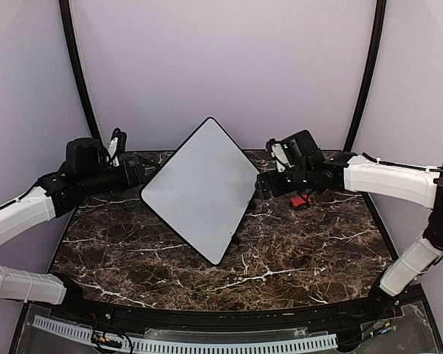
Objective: Erase the whiteboard
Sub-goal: Move the whiteboard to the center of the board.
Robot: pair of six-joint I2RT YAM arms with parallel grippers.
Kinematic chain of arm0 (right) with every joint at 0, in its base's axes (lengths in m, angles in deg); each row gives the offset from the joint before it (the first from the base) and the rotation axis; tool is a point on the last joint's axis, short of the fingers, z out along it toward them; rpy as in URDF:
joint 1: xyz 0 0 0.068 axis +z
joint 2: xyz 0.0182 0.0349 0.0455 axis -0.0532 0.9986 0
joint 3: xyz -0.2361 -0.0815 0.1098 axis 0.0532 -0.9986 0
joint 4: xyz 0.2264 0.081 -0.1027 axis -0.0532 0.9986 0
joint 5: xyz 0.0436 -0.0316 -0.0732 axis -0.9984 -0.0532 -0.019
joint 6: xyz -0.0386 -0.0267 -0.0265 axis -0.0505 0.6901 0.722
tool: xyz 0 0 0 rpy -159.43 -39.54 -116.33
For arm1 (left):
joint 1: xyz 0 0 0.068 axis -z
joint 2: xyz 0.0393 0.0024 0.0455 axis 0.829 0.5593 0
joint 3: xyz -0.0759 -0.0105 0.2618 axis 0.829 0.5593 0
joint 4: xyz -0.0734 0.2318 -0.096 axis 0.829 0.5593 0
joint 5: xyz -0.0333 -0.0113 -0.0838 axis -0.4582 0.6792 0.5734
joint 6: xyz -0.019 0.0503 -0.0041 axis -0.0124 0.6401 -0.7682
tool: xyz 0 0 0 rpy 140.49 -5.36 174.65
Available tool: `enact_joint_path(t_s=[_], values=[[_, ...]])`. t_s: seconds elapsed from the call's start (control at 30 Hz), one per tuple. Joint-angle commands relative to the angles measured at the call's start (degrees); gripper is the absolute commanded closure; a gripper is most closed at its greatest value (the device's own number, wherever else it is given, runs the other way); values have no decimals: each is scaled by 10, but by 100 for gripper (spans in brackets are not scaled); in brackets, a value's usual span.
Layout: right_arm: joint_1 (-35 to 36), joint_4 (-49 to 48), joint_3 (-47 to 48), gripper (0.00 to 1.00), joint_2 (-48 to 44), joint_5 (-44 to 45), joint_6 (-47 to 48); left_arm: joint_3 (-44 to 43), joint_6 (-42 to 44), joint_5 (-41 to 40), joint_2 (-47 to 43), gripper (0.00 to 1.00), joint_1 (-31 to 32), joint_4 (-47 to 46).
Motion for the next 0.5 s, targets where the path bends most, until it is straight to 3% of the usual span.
enact_joint_path(t_s=[0.0,0.17,0.27,0.47], values=[[5,29,-10,1,-52,25,-33,-25,22,-32,-27,2,4,48],[4,32,-63,2,-146,48,-57,-21,62,-77,-52,1,3,73],[5,17,-94,1,-187,52,-42,-17,86,-56,-55,1,3,75],[5,22,-99,1,-157,-2,7,-30,77,-5,-24,1,4,99]])
